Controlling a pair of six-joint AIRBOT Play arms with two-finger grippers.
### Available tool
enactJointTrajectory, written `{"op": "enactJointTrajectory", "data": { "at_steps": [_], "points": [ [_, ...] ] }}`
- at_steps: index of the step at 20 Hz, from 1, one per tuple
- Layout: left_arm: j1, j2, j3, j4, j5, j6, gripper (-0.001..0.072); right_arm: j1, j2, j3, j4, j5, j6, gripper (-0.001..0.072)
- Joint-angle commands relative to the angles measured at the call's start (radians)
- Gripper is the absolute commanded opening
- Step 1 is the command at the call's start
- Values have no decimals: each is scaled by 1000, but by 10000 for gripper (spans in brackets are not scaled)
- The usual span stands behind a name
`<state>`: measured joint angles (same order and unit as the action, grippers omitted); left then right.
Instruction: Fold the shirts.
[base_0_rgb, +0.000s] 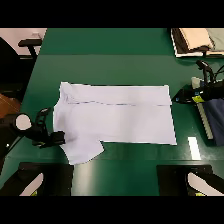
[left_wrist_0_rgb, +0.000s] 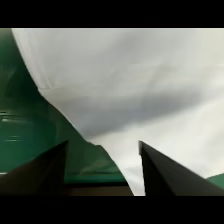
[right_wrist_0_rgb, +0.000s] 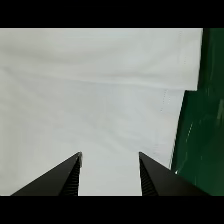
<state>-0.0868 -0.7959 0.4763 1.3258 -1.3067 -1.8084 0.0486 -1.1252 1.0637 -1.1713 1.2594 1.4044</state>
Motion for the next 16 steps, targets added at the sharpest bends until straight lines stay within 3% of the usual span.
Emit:
{"op": "enactJointTrajectory", "data": {
  "at_steps": [1,5,7,8,13,15,16],
  "points": [
    [0,12,-74,-55,88,-50,527,0,4,-3,2,-3,0,415],
    [0,12,-86,-108,117,-42,517,0,4,-3,2,1,0,414],
    [0,12,-86,-116,110,-39,129,0,4,-3,-7,21,0,414],
    [0,12,-85,-131,111,-13,26,-2,4,-3,-16,42,-1,414],
    [-1,74,5,-153,70,37,23,-134,19,-167,-91,200,-22,416],
    [-1,118,38,-154,69,36,24,-249,23,-296,-77,193,-22,567],
    [-1,123,48,-154,67,36,24,-303,16,-346,-76,191,-22,570]
  ]
}}
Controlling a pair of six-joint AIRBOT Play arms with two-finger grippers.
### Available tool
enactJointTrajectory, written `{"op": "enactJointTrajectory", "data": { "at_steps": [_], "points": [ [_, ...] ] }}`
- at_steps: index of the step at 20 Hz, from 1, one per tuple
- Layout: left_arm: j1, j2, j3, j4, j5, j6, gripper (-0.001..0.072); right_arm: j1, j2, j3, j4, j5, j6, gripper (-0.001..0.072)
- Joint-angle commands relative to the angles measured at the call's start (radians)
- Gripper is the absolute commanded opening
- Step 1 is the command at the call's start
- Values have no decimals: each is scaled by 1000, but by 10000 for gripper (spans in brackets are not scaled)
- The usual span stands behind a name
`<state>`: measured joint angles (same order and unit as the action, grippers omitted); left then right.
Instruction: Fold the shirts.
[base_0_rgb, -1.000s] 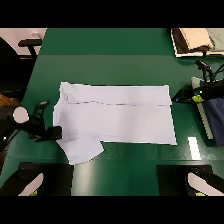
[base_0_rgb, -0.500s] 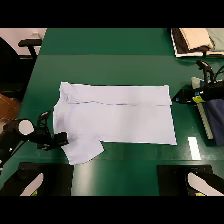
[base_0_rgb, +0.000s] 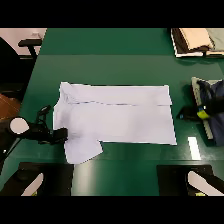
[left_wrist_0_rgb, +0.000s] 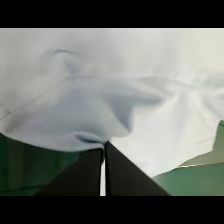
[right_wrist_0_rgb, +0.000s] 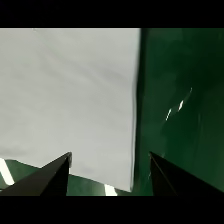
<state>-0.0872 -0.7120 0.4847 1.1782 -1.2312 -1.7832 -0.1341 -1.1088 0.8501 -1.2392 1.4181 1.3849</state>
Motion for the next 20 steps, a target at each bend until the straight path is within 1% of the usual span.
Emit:
{"op": "enactJointTrajectory", "data": {
  "at_steps": [1,3,5,7,8,9,11,12,14,16,18,20],
  "points": [
    [0,40,42,-6,-9,11,24,-165,-14,-179,5,29,-2,556],
    [0,40,42,-6,-3,11,24,-216,-45,-252,79,16,-21,498],
    [0,40,42,-6,-2,11,24,-208,-71,-298,158,-17,-45,496],
    [0,40,42,-6,-3,11,24,-159,-86,-309,173,-43,-45,478],
    [0,40,42,-5,-3,11,24,-128,-88,-307,173,-55,-45,403],
    [0,40,42,-5,-7,11,24,-99,-82,-307,172,-69,-45,255],
    [-1,42,49,1,-56,12,23,-56,-44,-307,163,-84,-45,85],
    [-1,56,58,20,-85,12,23,-45,-14,-307,151,-81,-45,12],
    [0,124,80,87,-147,-1,22,-36,69,-307,84,-52,-43,12],
    [0,201,82,112,-254,-19,22,-50,153,-307,18,18,-43,12],
    [-1,259,82,74,-375,-24,22,-75,237,-307,-45,88,-43,12],
    [0,293,89,0,-422,-24,22,-100,321,-307,-77,132,-43,11]
  ]
}}
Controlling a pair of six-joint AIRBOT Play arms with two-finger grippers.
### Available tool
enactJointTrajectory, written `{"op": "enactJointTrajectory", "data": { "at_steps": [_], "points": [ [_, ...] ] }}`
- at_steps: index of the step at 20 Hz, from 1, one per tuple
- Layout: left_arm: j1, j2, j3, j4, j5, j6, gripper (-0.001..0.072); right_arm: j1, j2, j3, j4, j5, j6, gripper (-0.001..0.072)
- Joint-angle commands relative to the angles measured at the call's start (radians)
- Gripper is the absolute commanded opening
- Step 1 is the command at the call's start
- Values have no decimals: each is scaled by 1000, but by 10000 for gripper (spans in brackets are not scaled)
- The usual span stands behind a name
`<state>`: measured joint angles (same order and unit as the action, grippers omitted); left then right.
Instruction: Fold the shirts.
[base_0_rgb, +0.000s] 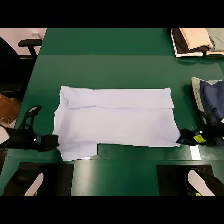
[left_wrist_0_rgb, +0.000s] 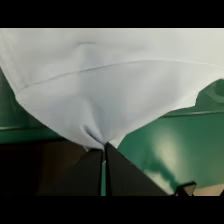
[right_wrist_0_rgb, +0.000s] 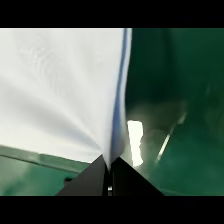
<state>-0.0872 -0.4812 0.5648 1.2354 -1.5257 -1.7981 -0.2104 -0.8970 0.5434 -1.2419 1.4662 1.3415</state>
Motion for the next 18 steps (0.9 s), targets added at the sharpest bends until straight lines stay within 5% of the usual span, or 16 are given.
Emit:
{"op": "enactJointTrajectory", "data": {
  "at_steps": [1,6,13,18],
  "points": [
    [0,61,22,-76,-121,-9,22,-30,145,1,-70,87,1,11],
    [0,-130,147,7,109,72,22,72,75,171,-68,32,31,10],
    [0,-587,419,97,396,185,24,224,-351,592,-59,-83,58,10],
    [0,-743,466,97,575,209,25,239,-605,796,-24,-95,57,13]
  ]
}}
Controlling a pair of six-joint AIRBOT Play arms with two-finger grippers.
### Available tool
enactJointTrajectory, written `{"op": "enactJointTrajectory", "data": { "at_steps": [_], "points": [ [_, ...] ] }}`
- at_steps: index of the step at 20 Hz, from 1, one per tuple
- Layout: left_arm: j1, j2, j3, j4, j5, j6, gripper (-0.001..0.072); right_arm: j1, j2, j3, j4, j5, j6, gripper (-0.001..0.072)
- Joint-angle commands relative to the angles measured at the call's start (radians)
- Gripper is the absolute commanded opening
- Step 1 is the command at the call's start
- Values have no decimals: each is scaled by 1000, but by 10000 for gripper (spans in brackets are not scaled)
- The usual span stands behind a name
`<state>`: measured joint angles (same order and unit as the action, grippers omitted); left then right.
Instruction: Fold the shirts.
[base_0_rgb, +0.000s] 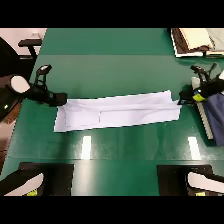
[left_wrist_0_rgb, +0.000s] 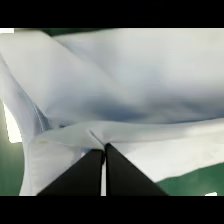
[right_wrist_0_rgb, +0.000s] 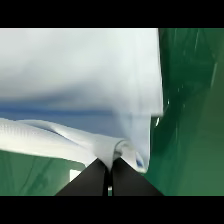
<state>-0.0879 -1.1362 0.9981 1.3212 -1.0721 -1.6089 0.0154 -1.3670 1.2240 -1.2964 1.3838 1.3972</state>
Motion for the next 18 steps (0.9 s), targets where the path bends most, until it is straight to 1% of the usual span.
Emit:
{"op": "enactJointTrajectory", "data": {
  "at_steps": [1,3,4,5,6,7,8,10,11,12,13,16,17,18],
  "points": [
    [0,-99,32,11,142,20,25,4,-173,149,59,-16,1,13],
    [0,-104,33,10,174,20,27,-13,-231,207,131,-21,-14,24],
    [0,-104,35,9,180,20,179,-28,-254,233,185,-21,-39,154],
    [0,-103,36,3,183,19,475,-44,-275,261,248,-18,-53,379],
    [0,-101,36,3,178,19,616,-60,-284,277,298,-15,-68,485],
    [0,-99,40,3,155,20,619,-78,-285,283,336,-7,-105,490],
    [0,-99,53,4,113,20,619,-98,-279,283,333,2,-129,491],
    [0,-99,73,3,47,20,616,-159,-277,281,327,68,-143,491],
    [0,-99,74,-7,34,20,470,-189,-277,266,328,91,-148,491],
    [0,-99,74,-23,28,20,206,-219,-277,242,328,105,-149,491],
    [0,-99,74,-45,32,21,26,-246,-277,203,329,102,-150,491],
    [-2,-100,73,-164,81,26,25,-289,-278,77,329,56,-171,491],
    [-13,-102,73,-199,105,48,25,-290,-278,37,338,26,-180,491],
    [-40,-108,72,-214,134,51,25,-282,-278,3,338,-4,-180,491]
  ]
}}
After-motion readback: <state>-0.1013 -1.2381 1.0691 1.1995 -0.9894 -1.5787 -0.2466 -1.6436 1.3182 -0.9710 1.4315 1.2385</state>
